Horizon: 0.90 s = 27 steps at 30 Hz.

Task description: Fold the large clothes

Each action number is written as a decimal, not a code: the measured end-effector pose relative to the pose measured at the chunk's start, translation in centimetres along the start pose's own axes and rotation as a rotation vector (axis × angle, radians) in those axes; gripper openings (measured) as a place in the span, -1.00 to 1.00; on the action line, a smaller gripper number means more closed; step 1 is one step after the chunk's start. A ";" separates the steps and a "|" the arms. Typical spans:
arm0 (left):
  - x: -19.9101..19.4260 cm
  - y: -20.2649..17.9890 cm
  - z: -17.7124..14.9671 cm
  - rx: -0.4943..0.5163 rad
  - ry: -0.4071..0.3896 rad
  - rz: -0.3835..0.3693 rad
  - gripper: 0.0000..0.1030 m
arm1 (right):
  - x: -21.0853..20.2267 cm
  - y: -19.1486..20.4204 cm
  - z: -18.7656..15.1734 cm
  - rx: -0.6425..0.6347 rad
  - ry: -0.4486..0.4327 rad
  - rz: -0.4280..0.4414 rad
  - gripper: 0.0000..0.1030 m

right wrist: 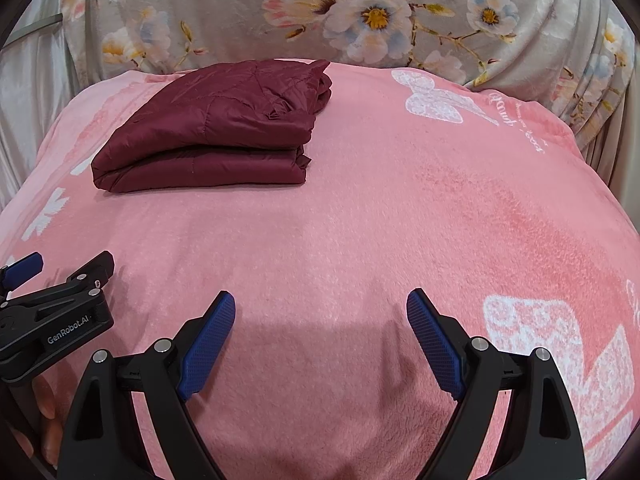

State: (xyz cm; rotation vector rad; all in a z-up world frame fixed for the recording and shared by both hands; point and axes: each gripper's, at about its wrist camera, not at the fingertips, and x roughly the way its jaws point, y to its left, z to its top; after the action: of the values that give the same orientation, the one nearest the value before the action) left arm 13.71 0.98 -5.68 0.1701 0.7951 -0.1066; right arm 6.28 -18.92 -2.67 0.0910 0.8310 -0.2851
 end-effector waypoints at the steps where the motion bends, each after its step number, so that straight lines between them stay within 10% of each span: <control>1: 0.0 0.0 0.0 0.000 0.000 0.000 0.90 | 0.0 0.0 0.0 -0.001 0.000 0.000 0.66; 27: -0.2 0.1 0.2 0.000 -0.005 0.000 0.90 | 0.0 -0.2 0.1 -0.002 0.000 0.002 0.66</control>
State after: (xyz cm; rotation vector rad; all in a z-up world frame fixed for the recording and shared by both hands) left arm 13.68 1.05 -5.37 0.1696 0.7904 -0.1068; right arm 6.26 -19.12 -2.62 0.0896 0.8309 -0.2823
